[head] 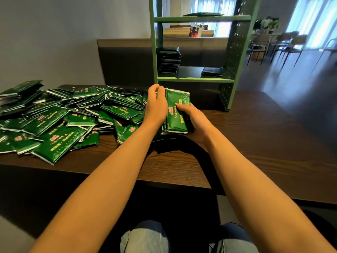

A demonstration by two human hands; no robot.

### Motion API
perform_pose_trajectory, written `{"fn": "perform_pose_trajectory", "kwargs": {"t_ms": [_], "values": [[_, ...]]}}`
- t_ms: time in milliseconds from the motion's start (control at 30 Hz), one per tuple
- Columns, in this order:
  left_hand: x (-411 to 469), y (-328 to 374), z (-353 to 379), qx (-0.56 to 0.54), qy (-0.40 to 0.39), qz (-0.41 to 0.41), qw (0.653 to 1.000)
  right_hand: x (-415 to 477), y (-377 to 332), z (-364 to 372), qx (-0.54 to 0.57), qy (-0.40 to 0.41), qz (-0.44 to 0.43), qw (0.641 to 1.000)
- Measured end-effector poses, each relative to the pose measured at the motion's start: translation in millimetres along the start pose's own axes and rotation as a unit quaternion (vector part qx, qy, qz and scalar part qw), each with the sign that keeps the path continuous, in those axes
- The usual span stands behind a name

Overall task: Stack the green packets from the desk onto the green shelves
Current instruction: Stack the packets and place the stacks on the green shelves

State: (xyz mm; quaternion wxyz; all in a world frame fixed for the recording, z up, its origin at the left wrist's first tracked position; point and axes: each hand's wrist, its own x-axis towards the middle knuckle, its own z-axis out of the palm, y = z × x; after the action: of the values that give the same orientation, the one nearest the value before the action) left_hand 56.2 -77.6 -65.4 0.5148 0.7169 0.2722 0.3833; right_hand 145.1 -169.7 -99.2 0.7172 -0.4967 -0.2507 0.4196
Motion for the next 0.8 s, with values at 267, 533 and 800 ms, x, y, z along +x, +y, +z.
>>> {"fn": "perform_pose_trajectory", "kwargs": {"t_ms": [267, 533, 800], "values": [[32, -26, 9, 0.136, 0.005, -0.011, 0.991, 36, 1, -40, -0.132, 0.162, -0.068, 0.976], [52, -50, 21, 0.529, -0.115, -0.042, 0.840, 47, 20, -51, -0.266, 0.254, -0.113, 0.923], [50, -57, 26, 0.515, -0.015, 0.018, 0.857, 58, 19, -60, -0.246, 0.276, -0.080, 0.926]]}}
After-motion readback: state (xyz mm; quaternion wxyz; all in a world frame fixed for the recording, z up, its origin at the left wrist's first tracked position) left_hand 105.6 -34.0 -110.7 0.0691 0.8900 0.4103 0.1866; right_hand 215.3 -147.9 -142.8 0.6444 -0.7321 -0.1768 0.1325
